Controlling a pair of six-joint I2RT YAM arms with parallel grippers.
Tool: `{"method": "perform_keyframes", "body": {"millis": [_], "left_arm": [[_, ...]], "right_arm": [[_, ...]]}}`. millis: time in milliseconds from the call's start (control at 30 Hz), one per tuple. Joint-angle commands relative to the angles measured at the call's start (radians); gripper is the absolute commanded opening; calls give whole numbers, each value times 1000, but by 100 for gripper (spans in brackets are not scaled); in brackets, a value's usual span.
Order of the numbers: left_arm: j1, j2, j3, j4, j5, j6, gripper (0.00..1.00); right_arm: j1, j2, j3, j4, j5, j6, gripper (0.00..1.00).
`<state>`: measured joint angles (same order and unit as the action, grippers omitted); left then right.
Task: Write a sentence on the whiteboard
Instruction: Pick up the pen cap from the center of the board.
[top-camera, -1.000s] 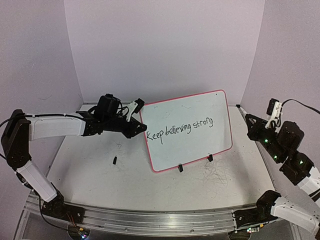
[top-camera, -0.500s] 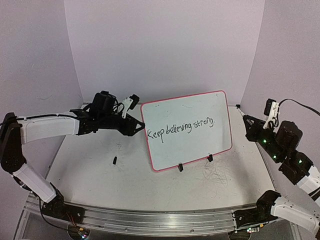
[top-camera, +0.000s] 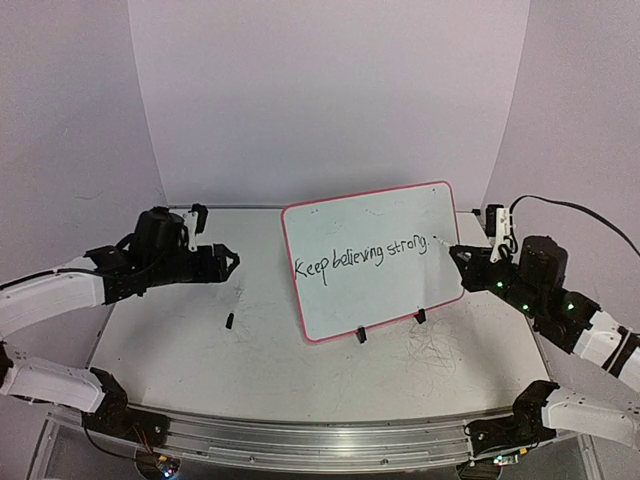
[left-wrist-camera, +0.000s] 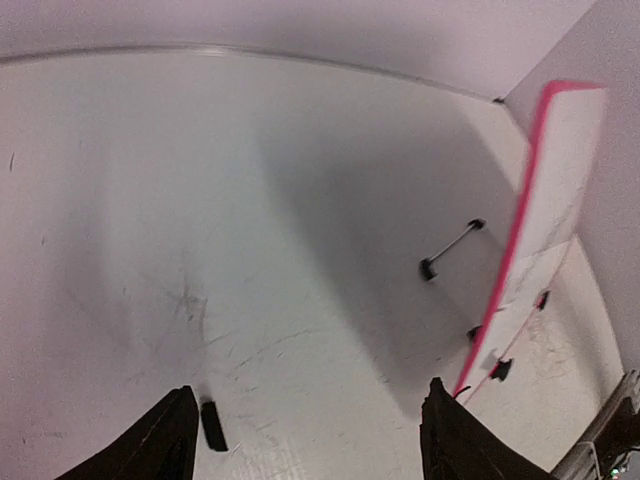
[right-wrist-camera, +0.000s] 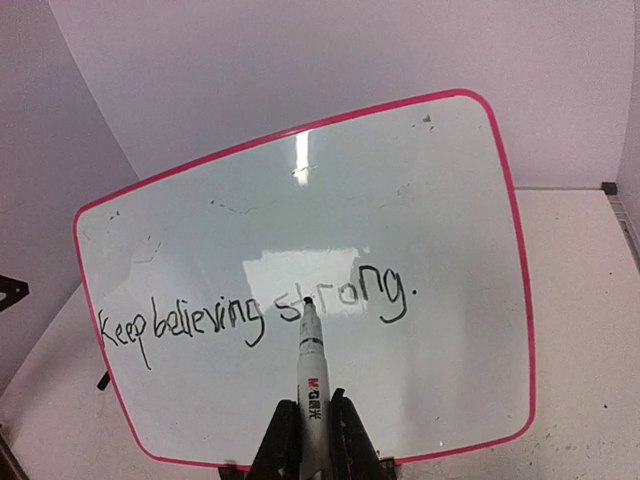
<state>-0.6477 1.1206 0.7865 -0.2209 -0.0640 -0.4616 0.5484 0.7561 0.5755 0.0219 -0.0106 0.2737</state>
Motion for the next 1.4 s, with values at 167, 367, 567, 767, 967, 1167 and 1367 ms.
{"method": "perform_keyframes", "body": {"millis": [167,367,567,767,967,1167,1367], "left_arm": [[77,392,83,-163,45,-51,62],[70,517,120,-159,61,-50,48],[42,566,136,-158,52,-48,41],[-1,611,141,-180,5,-52,31],[-37,600,135,-243,-123,-60,18],[-77,569,119,-261,-176,-69,11],[-89,434,110,-260,-220,-29,5]], "right_arm": [[59,89,-6,142,-137,8,0],[104,109,-42,176,-118,36,0],[121,117,-43,178,-104,32,0],[133,118,-38,177,-90,32,0],[162,130,-24,161,-58,35,0],[203,172,17,140,-8,42,0],[220,224,58,100,11,59,0]]}}
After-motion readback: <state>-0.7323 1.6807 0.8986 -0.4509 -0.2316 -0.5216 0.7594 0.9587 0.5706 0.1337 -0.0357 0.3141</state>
